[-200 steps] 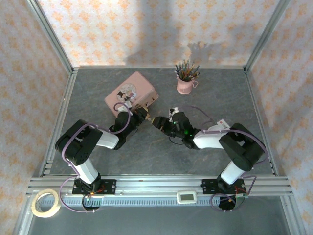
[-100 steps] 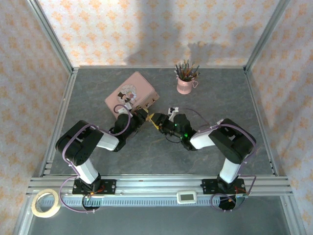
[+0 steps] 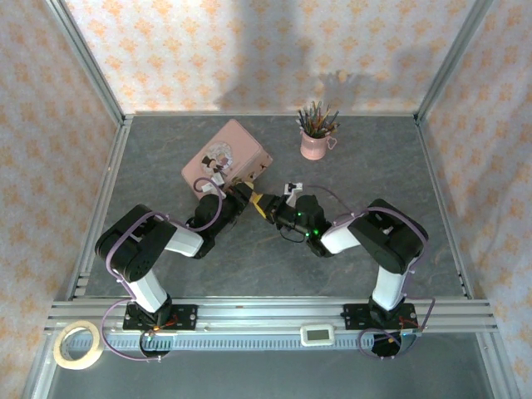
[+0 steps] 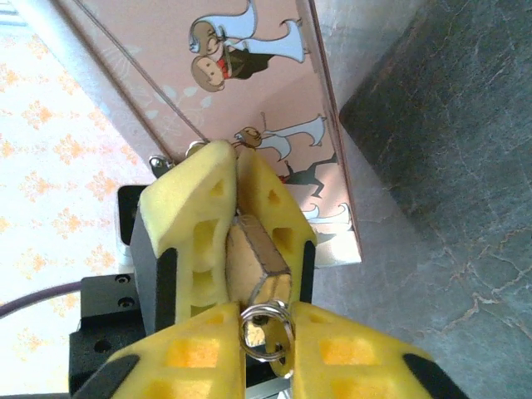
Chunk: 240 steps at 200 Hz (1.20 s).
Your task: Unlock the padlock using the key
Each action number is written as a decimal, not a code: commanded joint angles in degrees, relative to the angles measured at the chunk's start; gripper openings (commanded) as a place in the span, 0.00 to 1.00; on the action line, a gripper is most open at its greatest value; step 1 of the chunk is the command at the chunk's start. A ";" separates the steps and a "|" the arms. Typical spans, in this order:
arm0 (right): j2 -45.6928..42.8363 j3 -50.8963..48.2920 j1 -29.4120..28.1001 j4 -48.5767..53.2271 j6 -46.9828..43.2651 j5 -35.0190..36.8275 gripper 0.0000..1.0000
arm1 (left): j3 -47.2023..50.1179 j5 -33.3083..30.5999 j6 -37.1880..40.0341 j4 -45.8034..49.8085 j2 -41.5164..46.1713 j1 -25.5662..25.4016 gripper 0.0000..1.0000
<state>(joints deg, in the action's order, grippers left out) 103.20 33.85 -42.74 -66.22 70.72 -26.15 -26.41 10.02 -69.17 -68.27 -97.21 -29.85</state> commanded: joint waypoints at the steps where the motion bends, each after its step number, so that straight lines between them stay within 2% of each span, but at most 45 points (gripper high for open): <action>1: 0.27 -0.78 -0.41 -4.11 0.64 0.04 0.07 | 0.48 0.39 -0.84 -6.68 1.63 -0.75 0.00; 17: 0.01 -0.97 -0.19 -4.45 0.87 0.16 0.00 | 0.71 0.35 -0.88 -6.69 1.72 -0.89 0.00; 63: -0.51 -1.59 1.32 -8.62 4.16 -2.41 0.00 | 1.54 1.11 -0.45 -9.25 1.03 -0.92 0.00; 90: -1.74 -0.39 1.93 -5.89 2.58 -3.71 0.00 | 1.32 3.05 0.34 -9.20 0.74 -0.92 0.00; 122: -0.67 0.17 1.96 -6.67 2.21 -4.64 0.00 | 1.80 3.10 -0.52 -9.25 0.30 -0.93 0.19; 154: -0.41 0.18 1.87 -6.60 1.24 -4.96 0.00 | 1.24 3.92 -1.89 -10.08 -1.32 -1.00 0.25; 163: -0.62 0.28 1.87 -5.76 0.80 -4.81 0.00 | 1.10 4.01 -2.10 -10.22 -1.71 -1.08 0.24; 176: -0.77 0.34 1.87 -4.70 0.09 -4.76 0.00 | 1.15 3.89 -2.45 -10.53 -2.15 -1.11 0.15; 207: -0.52 1.03 1.53 -2.24 -1.44 -4.94 0.00 | 0.36 4.35 -2.73 -10.87 -2.57 -1.27 0.08; 224: -0.62 1.23 1.34 -1.04 -2.42 -4.71 0.00 | -0.01 4.66 -2.77 -10.60 -2.72 -1.36 0.01; 240: -1.00 1.50 1.34 0.31 -3.76 -4.36 0.00 | -0.04 4.97 -2.82 -10.56 -2.91 -1.49 0.00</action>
<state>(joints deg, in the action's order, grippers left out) 103.24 32.86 -41.06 -67.57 70.76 -30.70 -25.02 11.33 -71.99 -74.15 -99.70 -30.00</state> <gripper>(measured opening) 0.045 0.123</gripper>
